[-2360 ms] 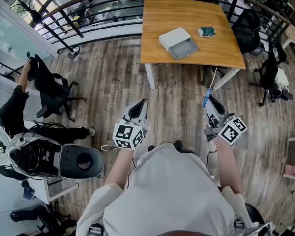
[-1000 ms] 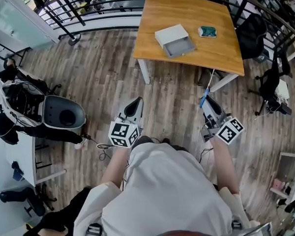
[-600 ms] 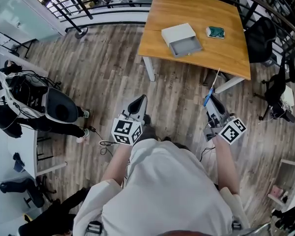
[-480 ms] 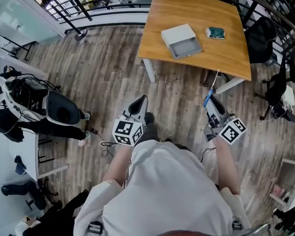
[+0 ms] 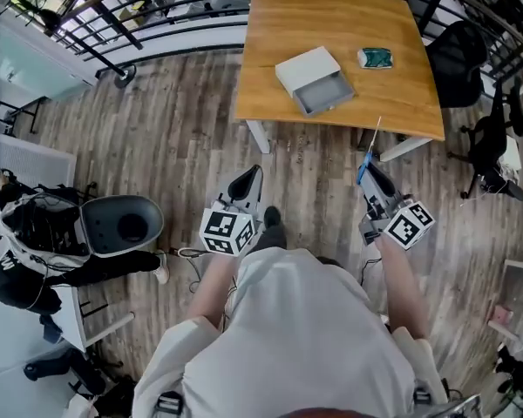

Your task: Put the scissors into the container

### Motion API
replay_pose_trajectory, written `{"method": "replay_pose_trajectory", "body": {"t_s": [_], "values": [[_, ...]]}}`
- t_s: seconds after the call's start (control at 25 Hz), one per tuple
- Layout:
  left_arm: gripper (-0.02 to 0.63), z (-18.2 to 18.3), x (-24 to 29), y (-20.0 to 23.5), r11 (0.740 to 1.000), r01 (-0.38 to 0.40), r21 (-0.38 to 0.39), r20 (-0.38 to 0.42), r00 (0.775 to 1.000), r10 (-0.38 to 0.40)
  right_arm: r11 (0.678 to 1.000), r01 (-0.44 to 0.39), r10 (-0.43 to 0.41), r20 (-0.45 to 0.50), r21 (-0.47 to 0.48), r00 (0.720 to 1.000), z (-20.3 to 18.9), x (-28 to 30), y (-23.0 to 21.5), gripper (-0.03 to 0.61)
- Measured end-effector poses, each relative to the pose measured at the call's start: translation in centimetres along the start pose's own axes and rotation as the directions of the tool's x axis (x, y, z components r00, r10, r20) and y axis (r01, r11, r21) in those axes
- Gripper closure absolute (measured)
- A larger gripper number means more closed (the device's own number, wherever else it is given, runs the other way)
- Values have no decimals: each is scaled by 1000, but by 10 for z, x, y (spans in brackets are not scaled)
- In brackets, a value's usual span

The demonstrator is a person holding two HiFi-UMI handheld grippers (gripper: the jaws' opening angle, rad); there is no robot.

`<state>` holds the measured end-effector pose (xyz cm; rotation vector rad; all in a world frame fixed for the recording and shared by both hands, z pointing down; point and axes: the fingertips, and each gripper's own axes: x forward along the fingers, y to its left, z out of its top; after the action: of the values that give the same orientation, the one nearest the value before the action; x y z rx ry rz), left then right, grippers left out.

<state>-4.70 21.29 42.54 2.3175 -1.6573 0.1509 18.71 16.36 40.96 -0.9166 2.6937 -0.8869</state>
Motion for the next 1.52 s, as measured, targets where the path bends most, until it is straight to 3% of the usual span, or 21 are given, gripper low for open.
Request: {"method": "replay_pose_trajectory", "body": {"t_s": [0.56, 0.84, 1.16, 1.52], "values": [[618, 18, 89, 108, 985, 174, 12, -54, 983, -173, 992, 129, -129, 12, -13, 992, -3, 125, -20, 492], [618, 23, 122, 128, 970, 241, 25, -83, 968, -238, 985, 174, -174, 27, 15, 984, -1, 152, -34, 492], [618, 25, 146, 134, 969, 246, 15, -99, 965, -244, 979, 202, -202, 6, 30, 979, 6, 164, -52, 492], [618, 35, 199, 141, 985, 169, 12, -111, 980, -167, 986, 160, -159, -47, 35, 986, 23, 192, -112, 492]]}}
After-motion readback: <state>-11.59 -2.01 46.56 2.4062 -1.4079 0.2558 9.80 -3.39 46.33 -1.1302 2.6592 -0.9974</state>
